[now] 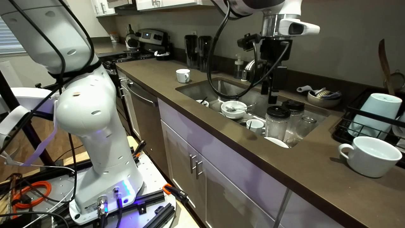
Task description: Pick up the white mug on the right side of the counter, pour the liquid out of the mug into the sink, place the mug on the left side of the counter
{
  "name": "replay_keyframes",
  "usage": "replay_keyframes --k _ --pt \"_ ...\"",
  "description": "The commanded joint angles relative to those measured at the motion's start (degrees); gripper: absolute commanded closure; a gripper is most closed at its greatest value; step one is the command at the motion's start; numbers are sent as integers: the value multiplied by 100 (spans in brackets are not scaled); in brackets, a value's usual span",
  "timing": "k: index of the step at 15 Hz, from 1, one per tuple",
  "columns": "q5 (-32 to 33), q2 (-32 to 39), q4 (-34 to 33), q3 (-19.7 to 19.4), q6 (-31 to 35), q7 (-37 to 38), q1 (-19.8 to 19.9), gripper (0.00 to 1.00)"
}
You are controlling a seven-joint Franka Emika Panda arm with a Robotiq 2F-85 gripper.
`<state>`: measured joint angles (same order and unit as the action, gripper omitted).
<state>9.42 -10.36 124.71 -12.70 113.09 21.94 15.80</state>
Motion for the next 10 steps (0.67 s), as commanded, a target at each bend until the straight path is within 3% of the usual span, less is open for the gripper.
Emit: replay_keyframes --k 1,10 --pt "-140 526 -589 -184 -23 187 136 0" --pt "-829 1616 -1614 -727 -115 517 341 0"
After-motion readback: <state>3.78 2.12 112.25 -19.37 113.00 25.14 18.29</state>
